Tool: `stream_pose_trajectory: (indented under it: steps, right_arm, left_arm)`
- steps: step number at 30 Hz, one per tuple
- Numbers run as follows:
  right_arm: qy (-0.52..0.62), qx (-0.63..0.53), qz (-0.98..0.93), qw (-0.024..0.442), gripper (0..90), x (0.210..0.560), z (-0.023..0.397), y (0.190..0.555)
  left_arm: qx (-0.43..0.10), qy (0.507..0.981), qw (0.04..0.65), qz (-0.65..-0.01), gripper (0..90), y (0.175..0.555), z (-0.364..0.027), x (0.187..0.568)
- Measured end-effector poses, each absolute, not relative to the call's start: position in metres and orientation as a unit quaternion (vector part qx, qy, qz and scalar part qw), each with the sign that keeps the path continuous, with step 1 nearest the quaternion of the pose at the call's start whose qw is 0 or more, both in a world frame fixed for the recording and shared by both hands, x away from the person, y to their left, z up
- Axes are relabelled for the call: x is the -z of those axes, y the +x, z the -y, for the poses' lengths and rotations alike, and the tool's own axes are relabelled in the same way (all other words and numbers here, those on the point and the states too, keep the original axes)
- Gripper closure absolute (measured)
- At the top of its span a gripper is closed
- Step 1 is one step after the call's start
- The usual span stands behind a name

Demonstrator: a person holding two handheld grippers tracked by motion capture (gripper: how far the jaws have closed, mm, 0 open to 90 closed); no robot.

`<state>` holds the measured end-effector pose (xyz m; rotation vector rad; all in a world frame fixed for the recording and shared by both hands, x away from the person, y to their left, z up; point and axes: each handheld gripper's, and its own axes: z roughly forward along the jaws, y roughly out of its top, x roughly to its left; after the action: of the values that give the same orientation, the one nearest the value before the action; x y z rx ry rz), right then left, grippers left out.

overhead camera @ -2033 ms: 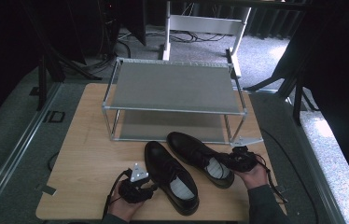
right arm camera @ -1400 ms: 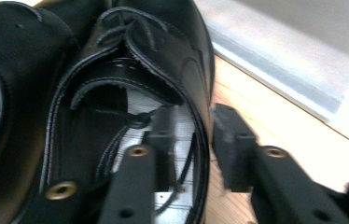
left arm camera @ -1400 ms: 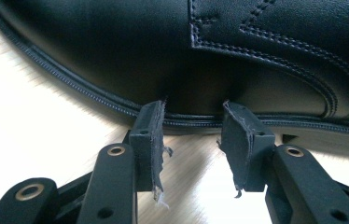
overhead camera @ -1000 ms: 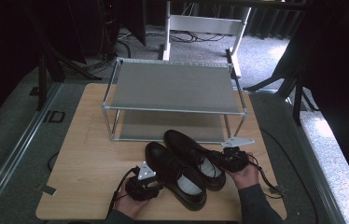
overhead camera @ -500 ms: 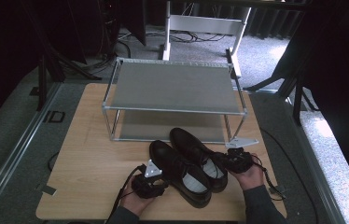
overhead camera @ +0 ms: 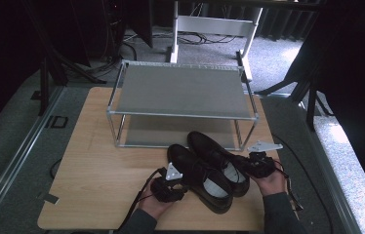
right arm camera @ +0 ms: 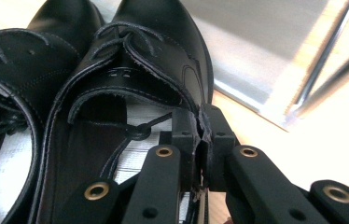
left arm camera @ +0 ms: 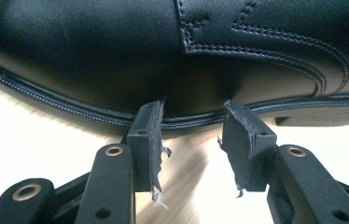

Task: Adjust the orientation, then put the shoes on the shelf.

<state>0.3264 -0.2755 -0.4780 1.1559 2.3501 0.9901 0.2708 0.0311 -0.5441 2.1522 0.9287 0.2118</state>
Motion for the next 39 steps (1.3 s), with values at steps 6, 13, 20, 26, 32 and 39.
stream_pose_trajectory:
  steps: [6,13,20,26,32,39]
  right_arm:
    - [0.413,-0.349,-0.824,0.169,83.2,0.479,0.283,0.328]
    - [0.414,-0.336,-0.828,0.173,62.2,0.478,0.283,0.324]
    - [0.424,-0.346,-0.817,0.182,54.9,0.466,0.289,0.313]
    - [0.428,-0.369,-0.808,0.167,53.0,0.456,0.292,0.300]
    - [0.427,-0.366,-0.812,0.156,51.8,0.454,0.288,0.290]
    - [0.428,-0.361,-0.814,0.152,52.2,0.458,0.285,0.283]
  left_arm:
    - [-0.079,0.845,0.387,-0.361,57.1,0.275,-0.029,0.545]
    - [-0.098,0.847,0.380,-0.359,50.5,0.269,-0.032,0.542]
    - [-0.113,0.838,0.382,-0.372,50.1,0.267,-0.051,0.537]
    - [-0.129,0.826,0.381,-0.394,50.1,0.268,-0.071,0.535]
    - [-0.147,0.819,0.370,-0.414,50.0,0.270,-0.088,0.538]
    - [-0.154,0.809,0.366,-0.434,50.1,0.275,-0.100,0.541]
